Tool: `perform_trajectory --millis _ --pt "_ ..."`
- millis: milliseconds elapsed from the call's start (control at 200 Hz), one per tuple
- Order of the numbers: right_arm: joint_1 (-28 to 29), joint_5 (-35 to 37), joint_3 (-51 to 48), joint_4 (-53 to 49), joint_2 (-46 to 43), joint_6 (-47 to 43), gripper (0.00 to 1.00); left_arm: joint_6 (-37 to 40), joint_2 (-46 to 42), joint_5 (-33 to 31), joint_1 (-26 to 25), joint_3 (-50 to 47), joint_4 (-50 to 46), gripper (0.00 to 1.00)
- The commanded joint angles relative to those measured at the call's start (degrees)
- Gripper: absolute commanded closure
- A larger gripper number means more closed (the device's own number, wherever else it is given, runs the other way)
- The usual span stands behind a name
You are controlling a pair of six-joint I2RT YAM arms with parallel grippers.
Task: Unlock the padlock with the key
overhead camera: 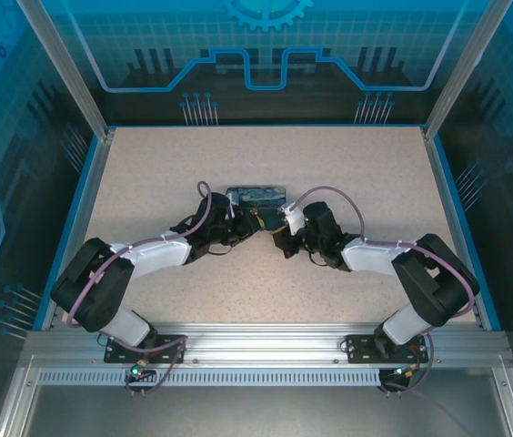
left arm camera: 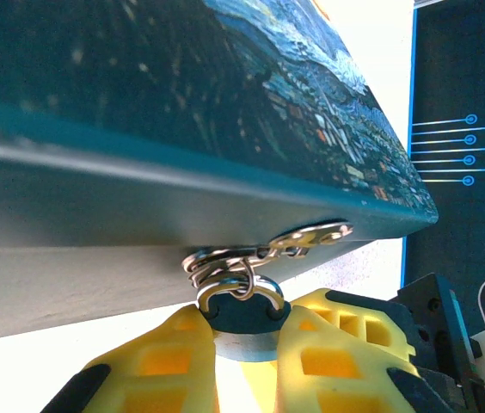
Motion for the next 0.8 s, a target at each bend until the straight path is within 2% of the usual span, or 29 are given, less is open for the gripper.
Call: perform_trajectory --millis 0,235,795 --pt "0.02 -0.02 -0.59 1.65 -2.08 0.19 1.0 -0.31 -1.85 -0.49 -0.48 -0.32 2.15 0.91" --pt "-0.07 -0.52 -0.64 1.2 -3.54 -0.15 1.0 -0.64 -1.79 -0.65 -0.46 -0.43 2.43 0.91" --pt "0.69 -0.32 1.39 3.52 0.06 0.71 1.0 -3.53 -2.35 -0.54 -0.9 -0.64 4.22 0.91"
